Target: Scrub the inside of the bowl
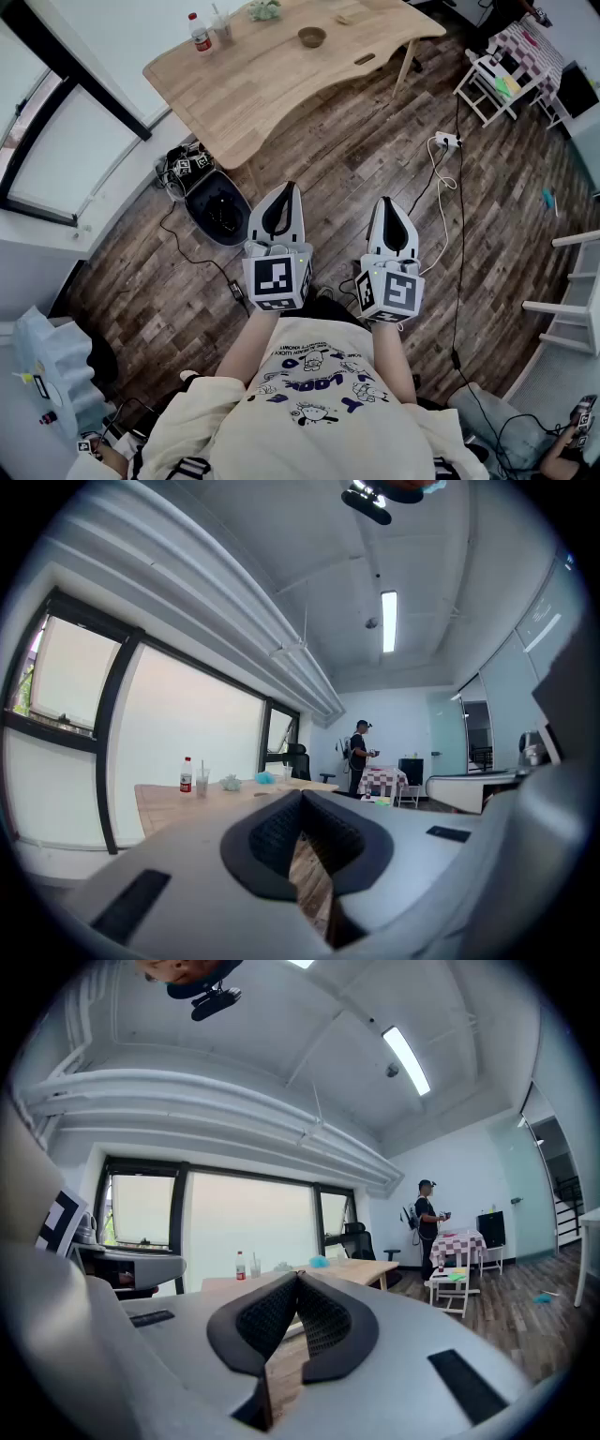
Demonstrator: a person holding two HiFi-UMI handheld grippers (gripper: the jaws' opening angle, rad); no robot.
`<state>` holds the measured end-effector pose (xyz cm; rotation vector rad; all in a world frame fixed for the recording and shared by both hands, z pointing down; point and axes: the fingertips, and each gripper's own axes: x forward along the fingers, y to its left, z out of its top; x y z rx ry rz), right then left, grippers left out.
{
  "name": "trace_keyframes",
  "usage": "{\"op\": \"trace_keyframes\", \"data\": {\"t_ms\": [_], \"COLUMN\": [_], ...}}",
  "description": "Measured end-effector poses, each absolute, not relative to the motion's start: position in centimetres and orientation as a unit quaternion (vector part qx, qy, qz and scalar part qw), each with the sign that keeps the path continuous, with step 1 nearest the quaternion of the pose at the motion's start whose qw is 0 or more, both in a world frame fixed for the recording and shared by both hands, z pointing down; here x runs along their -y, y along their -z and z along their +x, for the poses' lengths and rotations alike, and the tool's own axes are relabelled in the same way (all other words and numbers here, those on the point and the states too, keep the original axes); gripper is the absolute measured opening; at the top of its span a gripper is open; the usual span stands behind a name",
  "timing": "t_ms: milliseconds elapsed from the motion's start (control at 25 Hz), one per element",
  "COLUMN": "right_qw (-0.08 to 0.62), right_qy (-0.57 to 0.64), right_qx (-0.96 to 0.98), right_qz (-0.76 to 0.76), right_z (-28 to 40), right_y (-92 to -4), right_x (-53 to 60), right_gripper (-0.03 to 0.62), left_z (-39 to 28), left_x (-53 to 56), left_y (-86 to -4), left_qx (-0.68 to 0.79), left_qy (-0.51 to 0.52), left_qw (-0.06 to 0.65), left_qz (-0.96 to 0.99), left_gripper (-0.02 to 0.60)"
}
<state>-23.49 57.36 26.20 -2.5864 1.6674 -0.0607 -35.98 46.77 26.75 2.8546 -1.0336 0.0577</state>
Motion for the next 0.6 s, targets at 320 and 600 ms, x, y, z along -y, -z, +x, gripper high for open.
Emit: {"op": "trace_keyframes", "data": {"t_ms": [320, 600], "right_qw": [0.038, 0.042], "right_qy": [0.026, 0.033], "right_qx": [-0.541, -0.536], "right_qz": [-0.840, -0.842], "right_z": [-22.7, -21.3], "right_y": [-26.3, -26.9], "right_x": [-57.7, -58.2], "right_gripper": [-0.003, -0.003], "left_z": [-35.3, -34.2], "left_x": [-47.1, -47.3], "left_y": [-26.7, -27.1], "left_qx": [0.342, 0.347], "left_qy": [-0.022, -0.026], "left_qw": [0.054, 0.056], "left_qz": [0.938, 0.936], "left_gripper": [0.029, 0.029]}}
